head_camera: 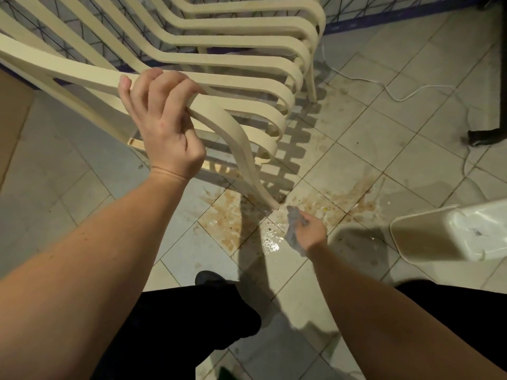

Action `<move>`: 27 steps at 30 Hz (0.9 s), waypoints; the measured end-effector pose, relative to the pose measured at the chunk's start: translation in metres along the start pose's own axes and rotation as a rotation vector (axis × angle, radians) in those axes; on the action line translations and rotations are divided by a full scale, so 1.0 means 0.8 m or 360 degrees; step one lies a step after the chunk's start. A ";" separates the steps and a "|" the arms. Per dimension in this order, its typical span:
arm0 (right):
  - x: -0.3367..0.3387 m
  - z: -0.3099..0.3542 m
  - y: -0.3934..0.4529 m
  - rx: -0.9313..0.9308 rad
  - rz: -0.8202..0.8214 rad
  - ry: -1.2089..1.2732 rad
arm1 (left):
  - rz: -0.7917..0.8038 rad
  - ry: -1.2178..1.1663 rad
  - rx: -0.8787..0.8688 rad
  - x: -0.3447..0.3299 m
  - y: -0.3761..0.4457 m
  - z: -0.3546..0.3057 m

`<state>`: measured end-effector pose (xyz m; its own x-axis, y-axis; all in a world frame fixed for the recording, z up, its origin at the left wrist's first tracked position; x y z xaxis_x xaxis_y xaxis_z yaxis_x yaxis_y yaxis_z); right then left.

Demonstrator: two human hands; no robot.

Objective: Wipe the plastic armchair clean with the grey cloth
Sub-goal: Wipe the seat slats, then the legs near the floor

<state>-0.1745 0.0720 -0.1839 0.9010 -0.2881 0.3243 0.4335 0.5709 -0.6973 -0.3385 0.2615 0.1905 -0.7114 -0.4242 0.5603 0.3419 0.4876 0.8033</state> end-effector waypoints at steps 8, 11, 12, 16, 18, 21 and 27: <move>-0.060 0.110 -0.021 -0.0037 0.0132 0.0822 | -0.0112 -0.0008 -0.0069 -0.001 -0.002 -0.001; -0.088 0.128 -0.032 -0.0363 0.0033 0.1536 | -0.0091 -0.0034 -0.0053 -0.003 -0.002 -0.001; -0.091 0.126 -0.036 -0.0397 0.0025 0.1746 | -0.0082 -0.0041 -0.0047 -0.003 -0.002 -0.001; -0.068 0.096 -0.060 -0.0280 0.0045 0.1979 | -0.0056 -0.0010 -0.0023 -0.003 0.000 -0.001; -0.047 0.062 -0.053 -0.0265 -0.0131 0.1816 | -0.0032 -0.0014 -0.0020 -0.003 0.000 -0.002; -0.055 0.047 -0.034 -0.0342 -0.0067 0.1596 | -0.0028 -0.0029 -0.0027 -0.003 -0.001 -0.002; -0.085 0.139 -0.038 -0.0316 0.0132 0.1430 | -0.0021 -0.0038 -0.0045 -0.007 0.001 -0.002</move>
<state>-0.2474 0.1599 -0.1135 0.5421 -0.7881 -0.2916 0.2826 0.4978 -0.8200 -0.3334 0.2627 0.1885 -0.7303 -0.4119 0.5449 0.3495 0.4601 0.8162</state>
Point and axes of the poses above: each hand's wrist, its own y-axis towards the middle knuckle, its own x-axis out of the back of the hand, z = x × y, the point moved 9 cm from there along y, towards the middle knuckle, and after that the axes turned 1 degree about x, right-handed, at the moved point
